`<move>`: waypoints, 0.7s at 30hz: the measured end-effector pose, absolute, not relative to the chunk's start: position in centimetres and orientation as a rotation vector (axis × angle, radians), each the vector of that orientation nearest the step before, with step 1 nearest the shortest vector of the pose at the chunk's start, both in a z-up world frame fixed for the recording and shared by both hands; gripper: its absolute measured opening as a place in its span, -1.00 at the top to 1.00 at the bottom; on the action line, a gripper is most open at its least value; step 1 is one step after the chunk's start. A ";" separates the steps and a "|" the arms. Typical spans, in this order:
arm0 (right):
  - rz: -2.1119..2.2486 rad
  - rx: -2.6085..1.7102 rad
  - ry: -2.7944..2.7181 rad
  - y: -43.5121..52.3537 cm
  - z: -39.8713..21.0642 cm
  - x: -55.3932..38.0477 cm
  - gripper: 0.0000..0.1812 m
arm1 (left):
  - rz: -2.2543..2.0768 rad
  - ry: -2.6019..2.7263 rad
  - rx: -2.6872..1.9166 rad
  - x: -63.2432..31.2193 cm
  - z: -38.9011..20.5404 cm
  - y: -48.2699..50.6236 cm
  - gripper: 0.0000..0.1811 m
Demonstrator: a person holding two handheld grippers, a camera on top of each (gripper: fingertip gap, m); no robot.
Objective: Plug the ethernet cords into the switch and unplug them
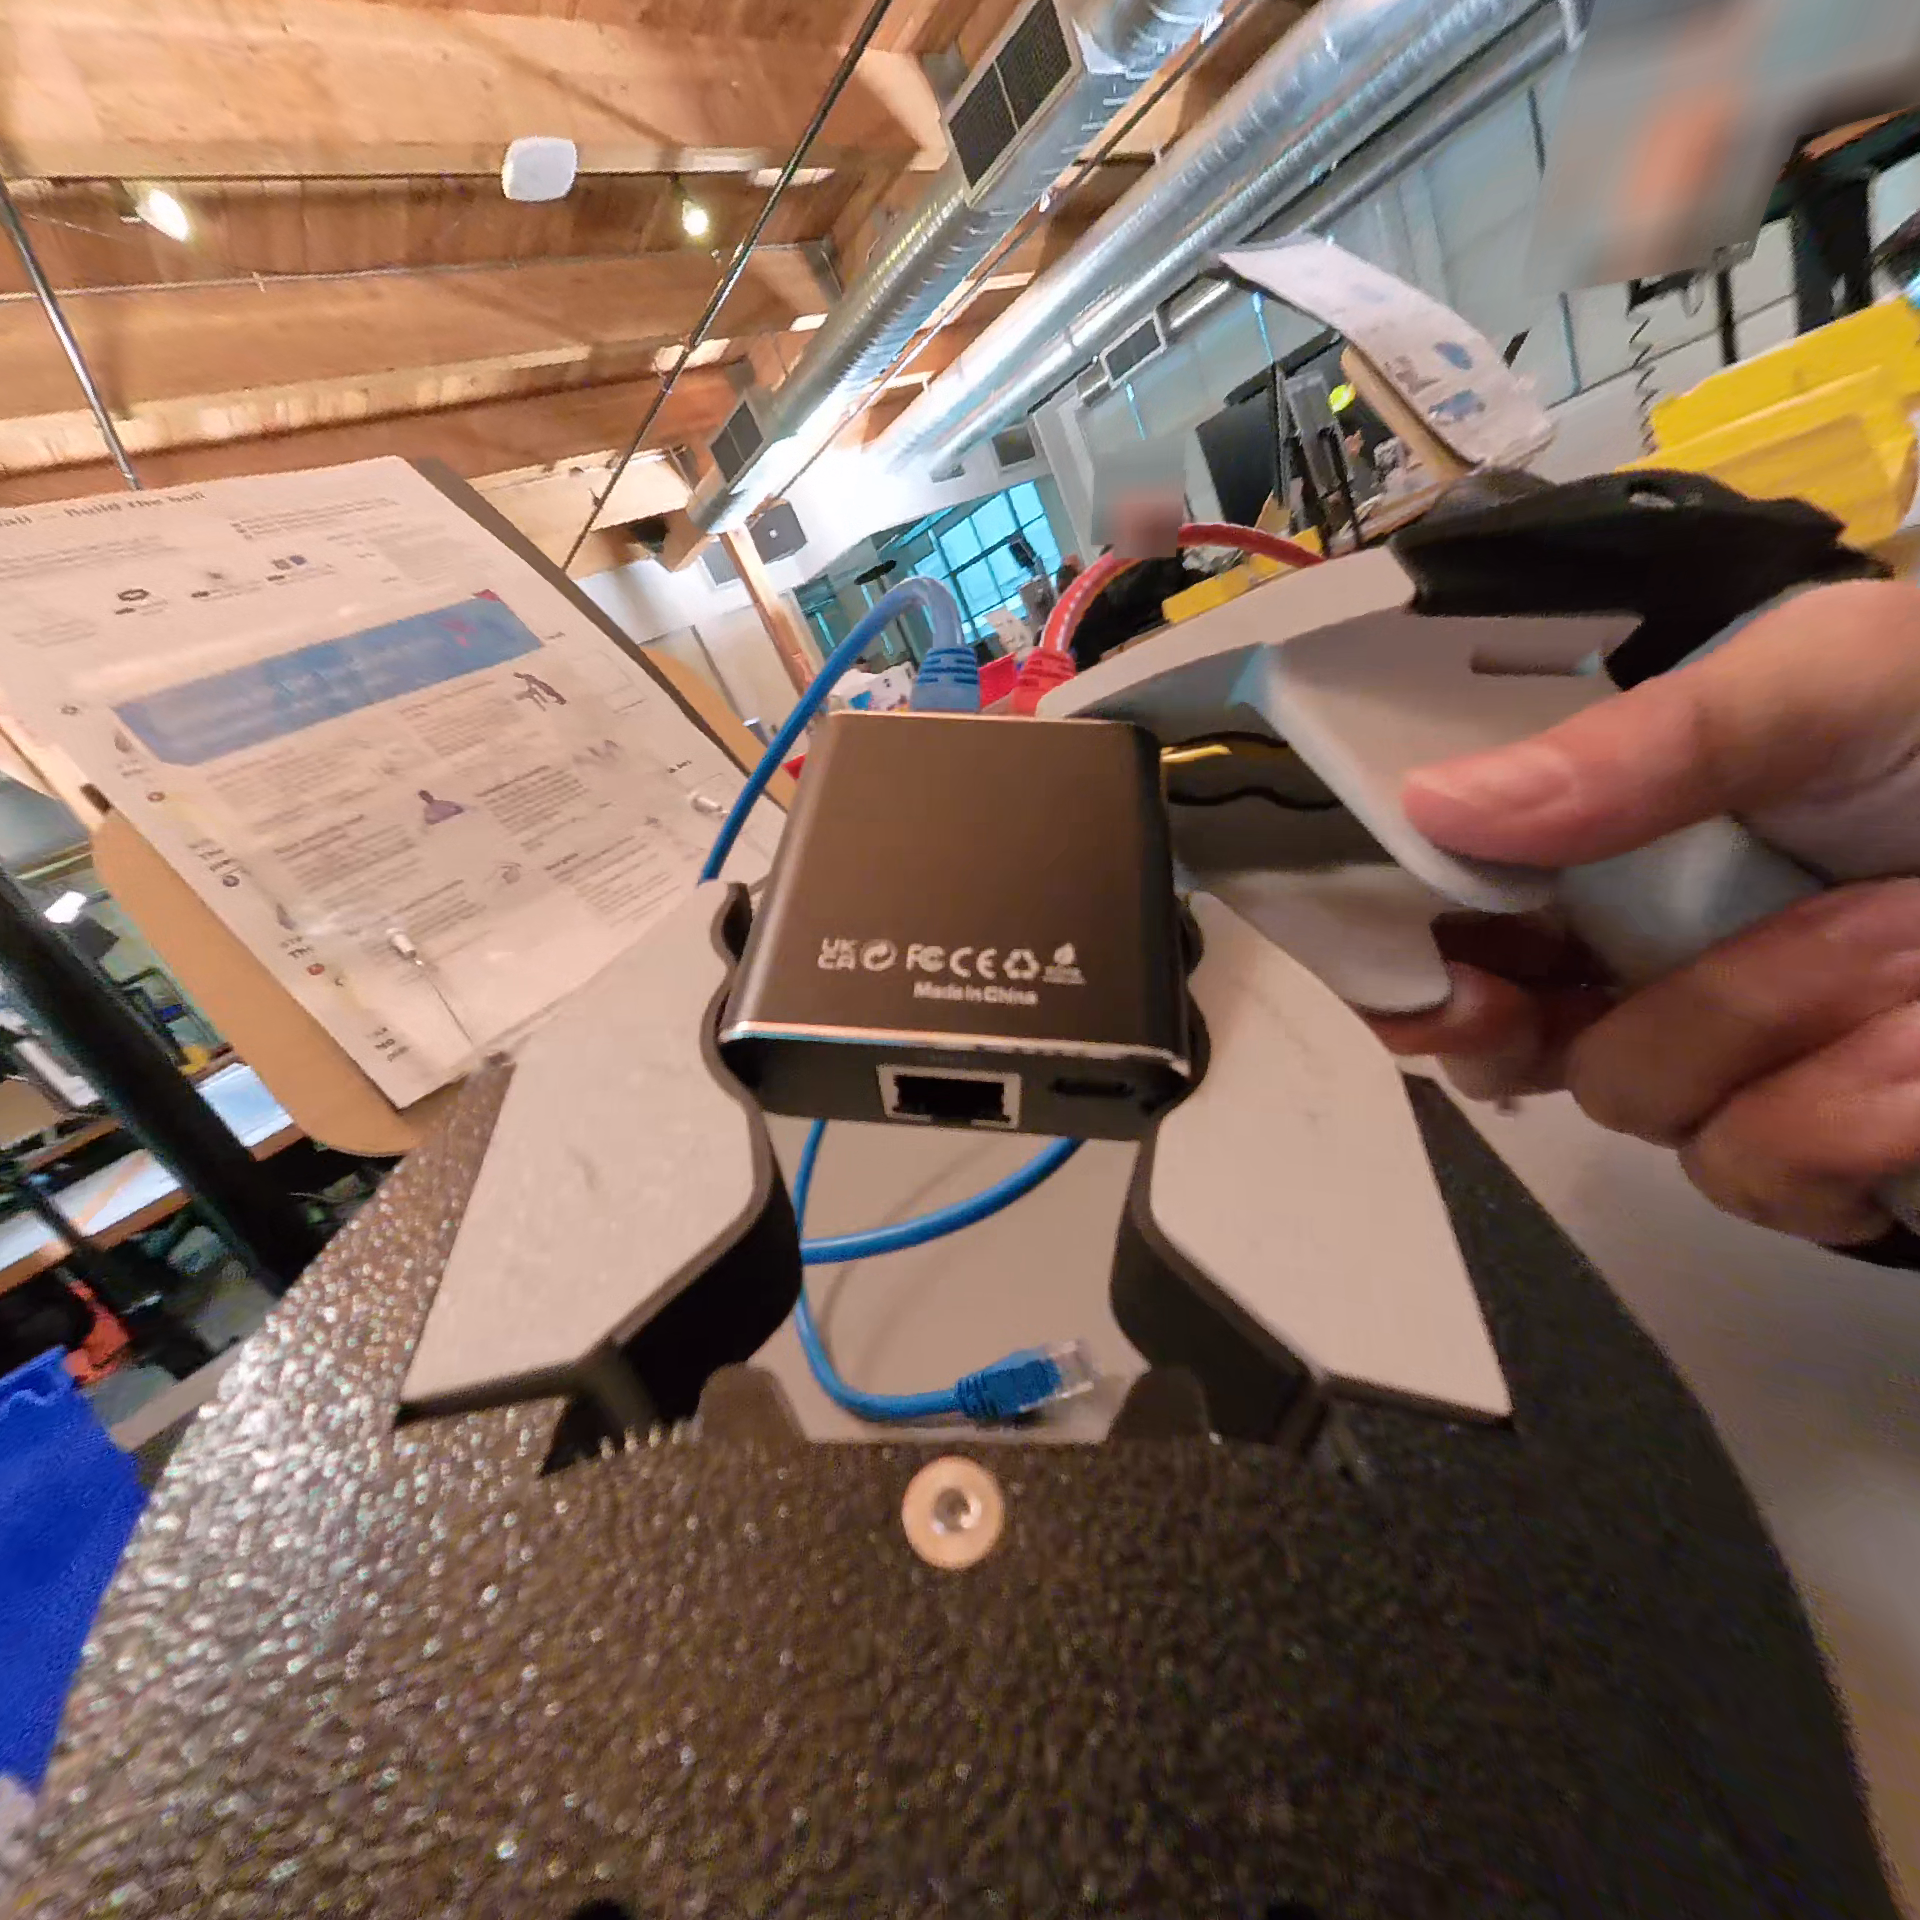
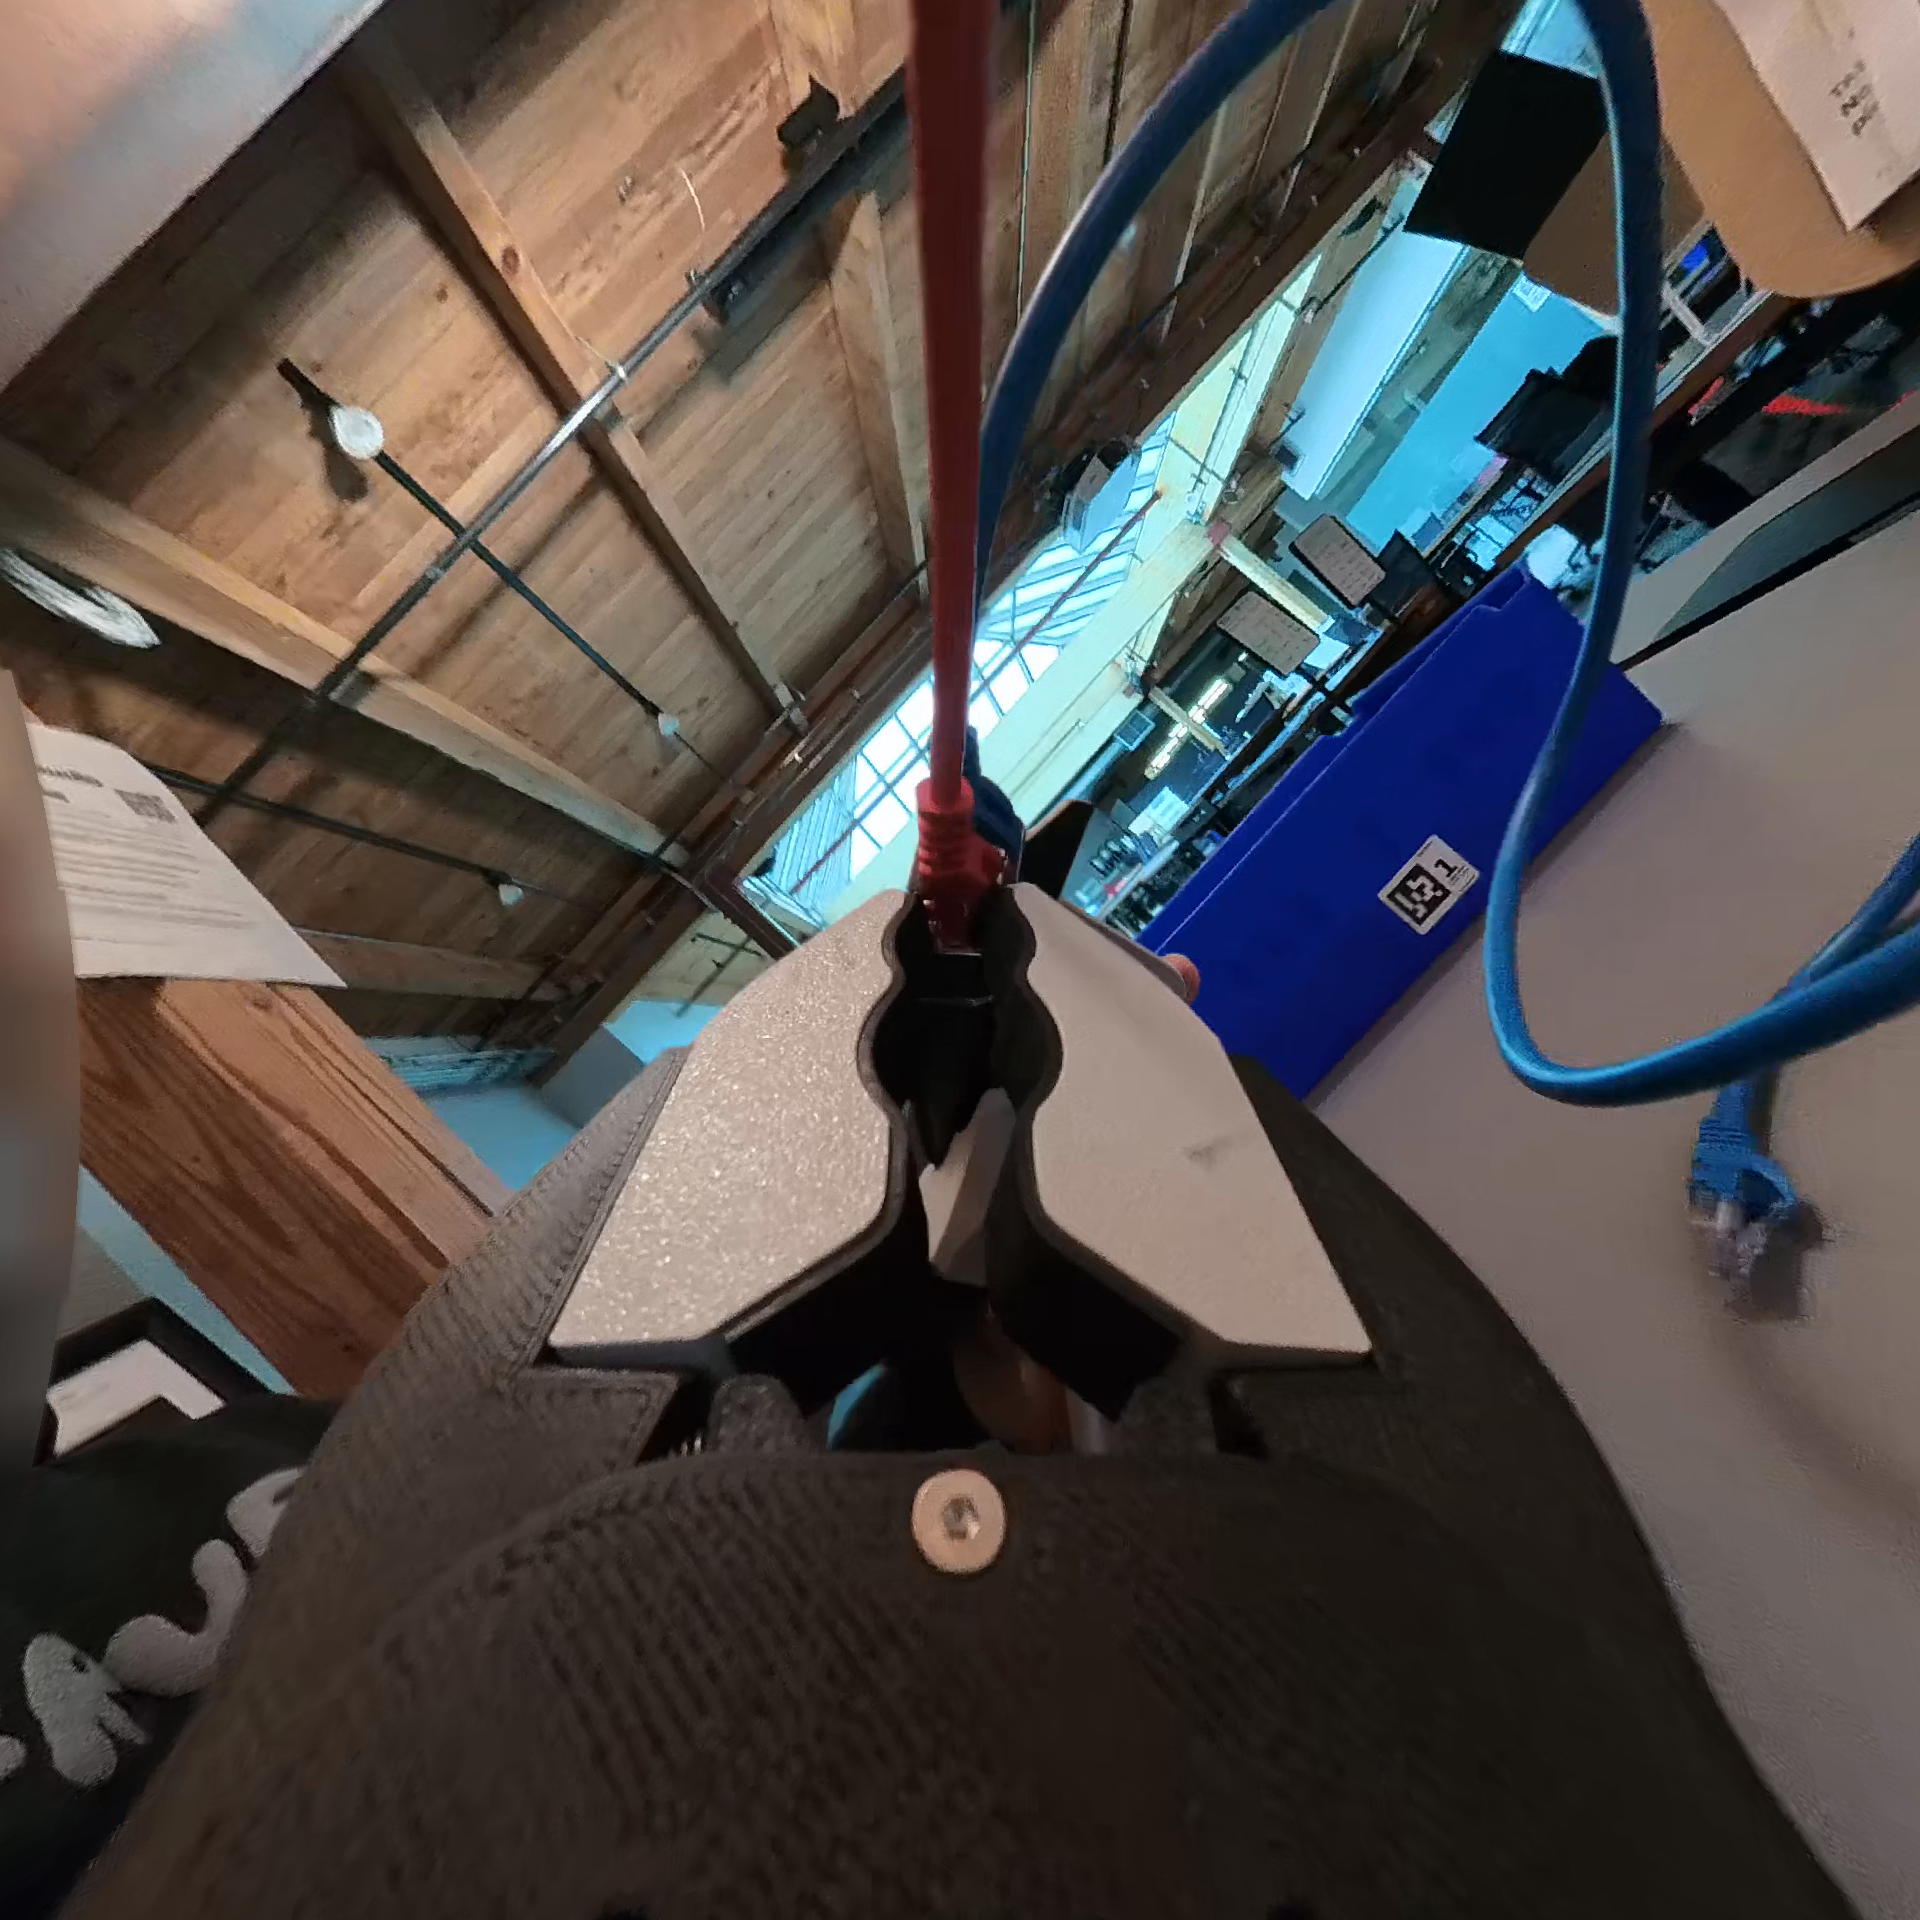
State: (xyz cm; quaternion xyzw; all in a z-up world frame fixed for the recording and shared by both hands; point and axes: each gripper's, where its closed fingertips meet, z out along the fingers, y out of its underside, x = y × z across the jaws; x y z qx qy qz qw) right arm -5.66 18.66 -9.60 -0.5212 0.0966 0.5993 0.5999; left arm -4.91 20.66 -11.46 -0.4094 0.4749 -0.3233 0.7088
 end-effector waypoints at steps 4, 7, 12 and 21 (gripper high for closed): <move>1.435 -1.149 0.276 18.7 -9.8 -5.4 0.86 | -0.627 1.066 -0.903 -4.9 -11.6 20.8 0.19; 1.440 -1.159 0.290 18.8 -9.9 -5.4 0.86 | -0.629 1.082 -0.901 -4.9 -11.8 20.9 0.18; 1.355 -1.226 0.213 18.7 -9.7 -5.5 0.87 | -0.636 1.085 -0.902 -4.9 -11.7 20.8 0.18; 1.354 -1.201 0.288 19.0 -10.0 -5.1 0.88 | -0.659 1.067 -0.945 -4.8 -12.0 20.9 0.18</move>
